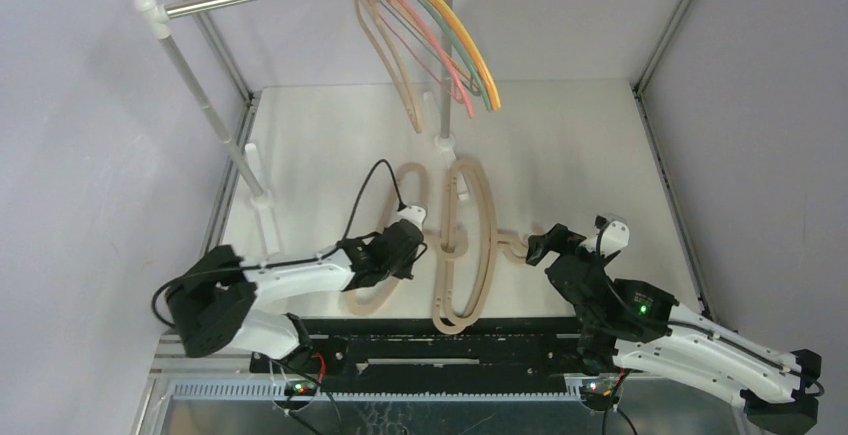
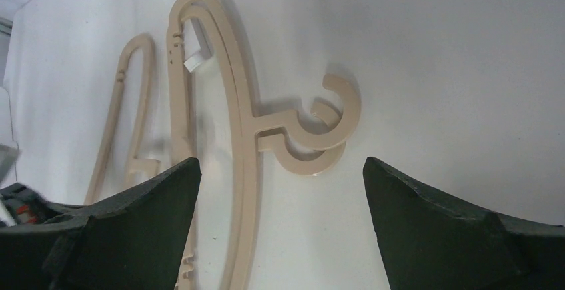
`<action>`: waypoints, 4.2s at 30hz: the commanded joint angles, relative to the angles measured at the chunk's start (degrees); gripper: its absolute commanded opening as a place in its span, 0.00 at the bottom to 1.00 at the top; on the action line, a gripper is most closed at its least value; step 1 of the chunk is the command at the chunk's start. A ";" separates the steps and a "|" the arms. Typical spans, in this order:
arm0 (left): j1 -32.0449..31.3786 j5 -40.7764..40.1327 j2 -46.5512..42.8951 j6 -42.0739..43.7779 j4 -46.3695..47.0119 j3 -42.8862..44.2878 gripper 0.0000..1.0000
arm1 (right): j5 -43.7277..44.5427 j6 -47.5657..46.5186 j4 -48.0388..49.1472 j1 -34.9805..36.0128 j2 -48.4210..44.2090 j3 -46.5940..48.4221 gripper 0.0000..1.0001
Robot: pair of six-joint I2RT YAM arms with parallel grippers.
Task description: Organize the hangers
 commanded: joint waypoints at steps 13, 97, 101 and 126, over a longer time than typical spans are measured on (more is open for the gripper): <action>14.86 -9.71 -43.58 -5.29 -14.87 1.67 0.00 | 0.11 -1.71 1.16 -0.17 -2.70 0.16 1.00; 40.77 16.96 6.97 -27.82 26.34 47.34 0.16 | 3.06 1.64 -5.19 -1.22 -0.75 2.48 1.00; 40.35 20.68 8.67 -26.78 25.45 48.58 0.20 | 3.26 2.05 -4.87 -1.24 -0.15 2.10 1.00; 38.75 23.83 -6.46 -12.02 24.25 30.67 0.86 | 2.65 2.10 -4.68 -1.44 -1.77 0.37 1.00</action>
